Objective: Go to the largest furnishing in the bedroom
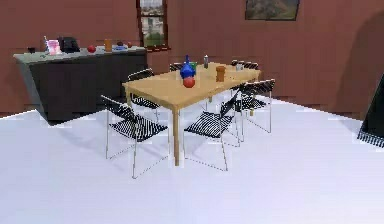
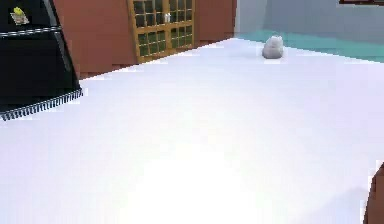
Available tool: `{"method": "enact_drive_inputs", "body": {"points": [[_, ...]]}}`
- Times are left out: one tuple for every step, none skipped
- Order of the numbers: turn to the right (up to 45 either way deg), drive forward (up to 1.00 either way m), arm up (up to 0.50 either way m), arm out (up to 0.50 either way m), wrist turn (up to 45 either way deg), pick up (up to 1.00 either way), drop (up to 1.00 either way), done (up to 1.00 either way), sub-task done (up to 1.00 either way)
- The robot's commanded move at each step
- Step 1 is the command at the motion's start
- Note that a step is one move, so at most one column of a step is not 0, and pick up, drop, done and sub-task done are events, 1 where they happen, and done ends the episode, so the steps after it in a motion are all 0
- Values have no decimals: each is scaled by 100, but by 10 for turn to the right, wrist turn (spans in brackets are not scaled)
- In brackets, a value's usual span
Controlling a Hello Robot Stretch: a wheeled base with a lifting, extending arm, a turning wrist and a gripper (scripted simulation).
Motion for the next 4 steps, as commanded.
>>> {"method": "enact_drive_inputs", "body": {"points": [[450, 0, 0, 0, 0, 0, 0, 0, 0], [0, 25, 0, 0, 0, 0, 0, 0, 0], [-450, 0, 0, 0, 0, 0, 0, 0, 0], [-360, 0, 0, 0, 0, 0, 0, 0, 0]]}}
